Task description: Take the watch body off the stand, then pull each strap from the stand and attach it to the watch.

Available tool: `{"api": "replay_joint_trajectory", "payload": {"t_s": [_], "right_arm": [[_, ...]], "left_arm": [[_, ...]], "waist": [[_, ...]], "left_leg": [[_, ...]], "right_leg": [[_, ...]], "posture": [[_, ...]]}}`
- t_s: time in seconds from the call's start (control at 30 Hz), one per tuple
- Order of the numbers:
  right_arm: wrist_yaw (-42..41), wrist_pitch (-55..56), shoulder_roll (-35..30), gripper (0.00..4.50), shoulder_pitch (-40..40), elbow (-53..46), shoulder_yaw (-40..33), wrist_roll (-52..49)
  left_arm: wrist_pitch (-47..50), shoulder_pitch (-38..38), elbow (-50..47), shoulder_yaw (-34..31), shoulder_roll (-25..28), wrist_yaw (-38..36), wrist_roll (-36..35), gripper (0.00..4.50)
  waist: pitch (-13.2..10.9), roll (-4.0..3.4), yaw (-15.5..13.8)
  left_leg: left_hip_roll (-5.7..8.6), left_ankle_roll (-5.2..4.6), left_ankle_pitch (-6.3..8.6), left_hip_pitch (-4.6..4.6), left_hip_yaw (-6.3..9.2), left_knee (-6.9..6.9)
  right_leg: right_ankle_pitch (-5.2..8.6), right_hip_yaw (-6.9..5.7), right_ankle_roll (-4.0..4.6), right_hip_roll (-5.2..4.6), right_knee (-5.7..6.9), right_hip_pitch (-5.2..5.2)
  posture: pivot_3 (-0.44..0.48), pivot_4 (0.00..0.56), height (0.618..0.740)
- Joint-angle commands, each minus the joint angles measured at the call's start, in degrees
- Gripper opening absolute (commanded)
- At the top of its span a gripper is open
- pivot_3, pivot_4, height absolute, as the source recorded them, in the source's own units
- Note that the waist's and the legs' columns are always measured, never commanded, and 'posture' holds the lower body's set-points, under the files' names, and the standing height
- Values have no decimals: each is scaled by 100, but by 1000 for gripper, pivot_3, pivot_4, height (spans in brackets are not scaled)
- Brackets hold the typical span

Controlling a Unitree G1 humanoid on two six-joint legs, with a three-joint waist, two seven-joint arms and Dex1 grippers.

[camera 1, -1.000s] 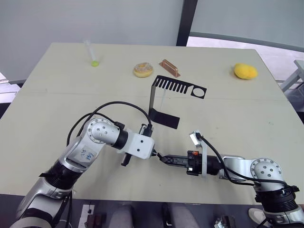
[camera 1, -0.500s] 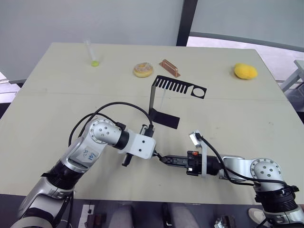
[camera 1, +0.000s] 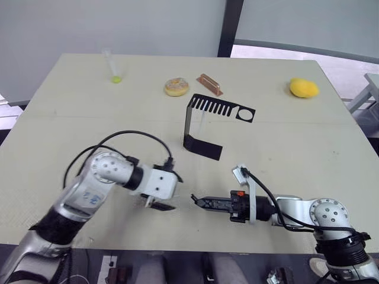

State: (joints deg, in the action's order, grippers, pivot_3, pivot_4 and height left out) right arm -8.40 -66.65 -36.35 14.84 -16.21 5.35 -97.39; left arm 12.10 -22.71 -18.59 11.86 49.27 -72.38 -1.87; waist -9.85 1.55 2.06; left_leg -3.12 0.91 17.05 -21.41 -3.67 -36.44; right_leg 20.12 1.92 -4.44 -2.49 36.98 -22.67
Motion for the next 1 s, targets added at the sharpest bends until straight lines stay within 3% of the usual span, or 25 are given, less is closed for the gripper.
{"api": "replay_joint_trajectory", "payload": {"t_s": [0.03,0.13,0.23,0.4,0.57,0.8,1.0], "right_arm": [[-1368,487,-423,1496,10,-1010,34,1505],[-2813,2153,-973,1496,-136,-1801,567,3854],[-3748,4042,-1341,1496,-328,-1907,977,5881],[-4442,5644,-1456,1496,-499,-1667,951,7309],[-4629,6592,-1307,1496,-392,-1339,882,8106],[-4635,7020,-949,1496,-250,-1021,935,8583],[-4688,6482,-730,1496,-256,-1058,949,8274]], "left_arm": [[-161,483,-2,-1008,127,-174,-992,4500],[257,1007,-142,-1838,95,-235,-1996,4500],[287,1457,-331,-2358,154,-394,-2596,4500],[254,1921,-460,-2745,122,-317,-2978,4500],[-99,2161,-497,-2754,119,-356,-2880,4500],[-221,2109,-479,-2597,173,-284,-2843,4500],[-263,1878,-566,-2379,-13,113,-2727,4500]], "waist": [[-3,-5,-27],[-4,-6,-44],[-4,-5,-44],[-4,-5,-41],[-4,-5,-27],[-5,-6,-28],[-4,-6,-33]], "left_leg": [[1,-1,0,-1,0,-1],[2,-5,5,-3,2,-2],[5,-5,6,-5,7,-1],[10,-4,7,2,1,-3],[9,-3,7,15,-4,-2],[9,-2,7,16,-6,-2],[9,-2,7,17,-8,-2]], "right_leg": [[0,-2,0,-5,-3,-1],[0,-9,0,-10,-10,0],[1,-16,1,-10,-16,2],[0,-11,0,-9,-10,6],[2,-7,4,-6,-5,12],[2,-6,4,-7,-4,13],[2,-6,4,-7,-1,12]], "posture": [[0,150,740],[0,150,740],[0,150,740],[0,150,740],[0,150,740],[0,150,740],[0,150,740]]}}
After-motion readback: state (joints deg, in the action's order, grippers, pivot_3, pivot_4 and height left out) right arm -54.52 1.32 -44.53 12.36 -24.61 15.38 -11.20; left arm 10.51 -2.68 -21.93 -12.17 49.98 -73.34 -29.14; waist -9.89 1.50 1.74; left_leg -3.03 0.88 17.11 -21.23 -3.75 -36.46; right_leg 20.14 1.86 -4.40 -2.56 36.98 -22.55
